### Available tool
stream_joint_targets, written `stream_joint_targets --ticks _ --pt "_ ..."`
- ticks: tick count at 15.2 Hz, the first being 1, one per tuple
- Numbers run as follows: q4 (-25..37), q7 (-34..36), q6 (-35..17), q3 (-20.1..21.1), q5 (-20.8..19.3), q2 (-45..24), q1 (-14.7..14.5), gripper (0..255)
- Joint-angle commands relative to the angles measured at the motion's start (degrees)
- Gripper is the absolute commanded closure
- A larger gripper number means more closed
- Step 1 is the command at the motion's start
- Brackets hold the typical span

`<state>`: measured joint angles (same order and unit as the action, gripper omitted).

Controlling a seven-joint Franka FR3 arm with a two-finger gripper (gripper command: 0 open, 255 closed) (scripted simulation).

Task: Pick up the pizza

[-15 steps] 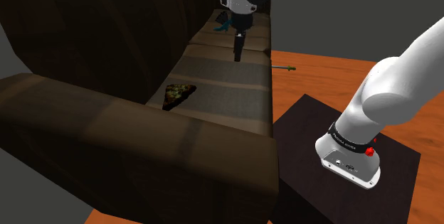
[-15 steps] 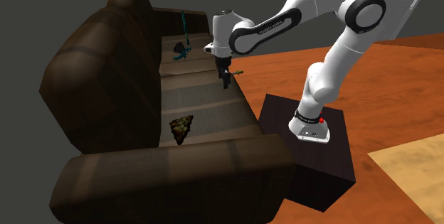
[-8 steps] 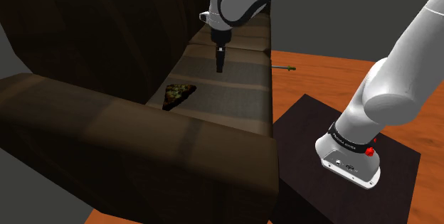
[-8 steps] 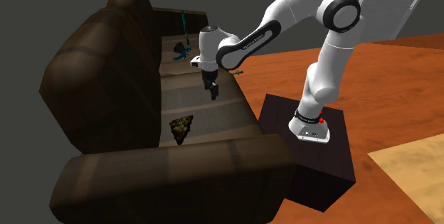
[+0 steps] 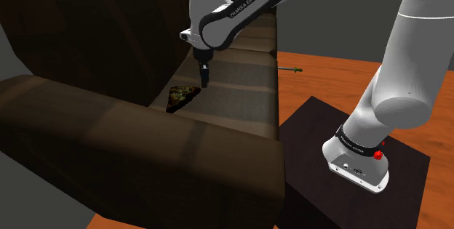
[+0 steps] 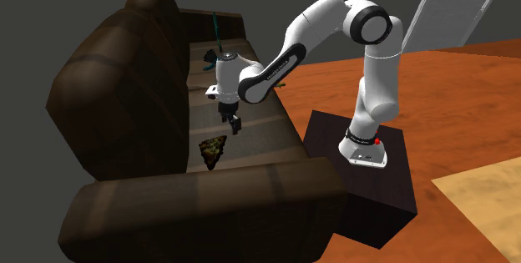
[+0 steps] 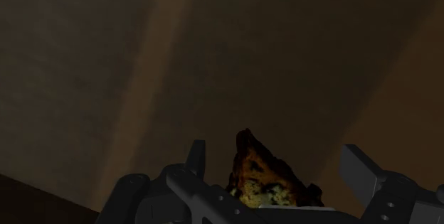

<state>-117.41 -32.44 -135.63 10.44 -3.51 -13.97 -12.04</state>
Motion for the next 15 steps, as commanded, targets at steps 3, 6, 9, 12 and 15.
stream_joint_targets --ticks 3,6,9,12,15 --pt "6.30 -1.83 -2.53 0.78 -2.50 -7.75 -1.78 0" --pt "6.77 -1.82 -3.98 0.67 -3.08 -9.57 -2.15 0" --pt "6.46 -1.51 -5.77 0.39 -3.55 -11.08 -2.35 0" --pt "6.28 -1.24 -7.29 0.13 -3.96 -12.42 -2.54 0" --pt "6.41 -1.27 -7.25 0.12 -3.96 -12.51 -2.52 255"
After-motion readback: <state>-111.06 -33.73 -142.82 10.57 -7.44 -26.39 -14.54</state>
